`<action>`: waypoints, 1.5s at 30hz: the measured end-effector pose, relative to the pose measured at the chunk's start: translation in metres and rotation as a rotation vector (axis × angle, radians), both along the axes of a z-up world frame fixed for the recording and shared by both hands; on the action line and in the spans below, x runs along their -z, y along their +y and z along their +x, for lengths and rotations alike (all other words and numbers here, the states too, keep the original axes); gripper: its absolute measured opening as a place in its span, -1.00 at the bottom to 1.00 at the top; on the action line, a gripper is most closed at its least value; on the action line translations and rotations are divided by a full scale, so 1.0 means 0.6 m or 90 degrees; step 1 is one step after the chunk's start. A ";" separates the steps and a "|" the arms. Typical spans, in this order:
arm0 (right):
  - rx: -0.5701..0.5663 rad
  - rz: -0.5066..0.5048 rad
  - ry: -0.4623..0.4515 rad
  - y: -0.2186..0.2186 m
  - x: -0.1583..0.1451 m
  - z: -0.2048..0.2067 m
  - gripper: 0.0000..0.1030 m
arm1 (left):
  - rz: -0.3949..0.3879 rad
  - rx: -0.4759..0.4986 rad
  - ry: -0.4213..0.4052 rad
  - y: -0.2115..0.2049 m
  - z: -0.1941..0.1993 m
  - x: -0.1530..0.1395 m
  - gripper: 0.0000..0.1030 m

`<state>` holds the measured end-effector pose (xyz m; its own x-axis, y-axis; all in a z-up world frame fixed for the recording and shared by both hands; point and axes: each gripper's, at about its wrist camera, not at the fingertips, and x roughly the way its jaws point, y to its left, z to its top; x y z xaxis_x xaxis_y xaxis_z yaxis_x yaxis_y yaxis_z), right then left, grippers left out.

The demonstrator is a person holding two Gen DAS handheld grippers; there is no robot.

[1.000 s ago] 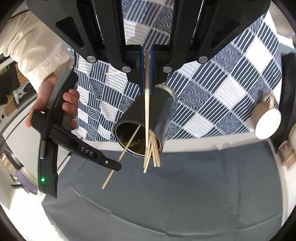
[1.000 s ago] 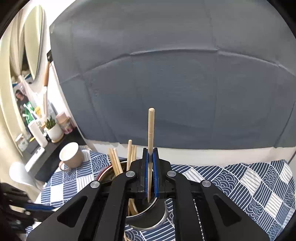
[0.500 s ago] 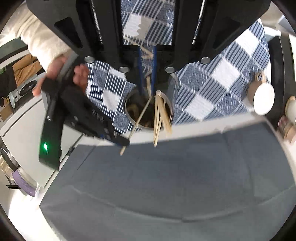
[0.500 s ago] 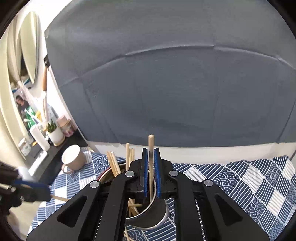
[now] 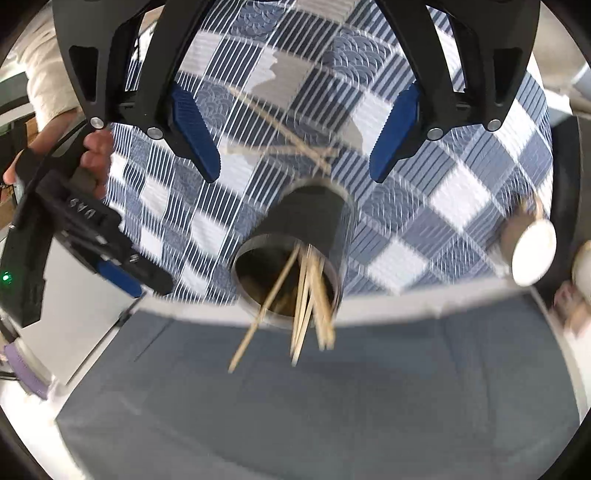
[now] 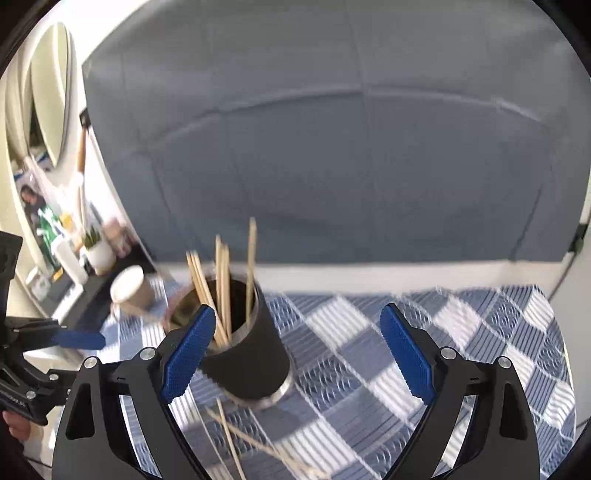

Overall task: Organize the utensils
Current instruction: 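Lower both grippers to the last two sticks and close each on one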

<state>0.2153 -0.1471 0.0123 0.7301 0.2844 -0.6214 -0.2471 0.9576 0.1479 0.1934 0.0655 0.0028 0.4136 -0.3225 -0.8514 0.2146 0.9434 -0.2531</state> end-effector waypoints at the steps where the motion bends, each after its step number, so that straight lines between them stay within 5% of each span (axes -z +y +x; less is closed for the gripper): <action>1: -0.004 -0.010 0.017 -0.002 0.014 -0.006 0.68 | 0.007 -0.005 0.013 0.001 -0.007 0.014 0.59; 14: -0.076 -0.099 0.191 -0.015 0.194 -0.048 0.67 | 0.033 -0.057 0.164 -0.003 -0.055 0.172 0.59; 30: -0.374 -0.208 0.196 0.039 0.268 -0.002 0.65 | 0.046 -0.138 0.218 -0.096 -0.063 0.263 0.59; 39: -0.493 -0.258 0.187 0.046 0.295 0.001 0.38 | 0.104 -0.183 0.196 -0.126 -0.054 0.273 0.61; 42: -0.523 -0.259 0.177 0.055 0.296 0.002 0.30 | 0.150 -0.195 0.191 -0.135 -0.050 0.273 0.45; 45: -0.554 -0.256 0.185 0.068 0.292 0.002 -0.13 | 0.177 -0.203 0.182 -0.148 -0.047 0.274 0.32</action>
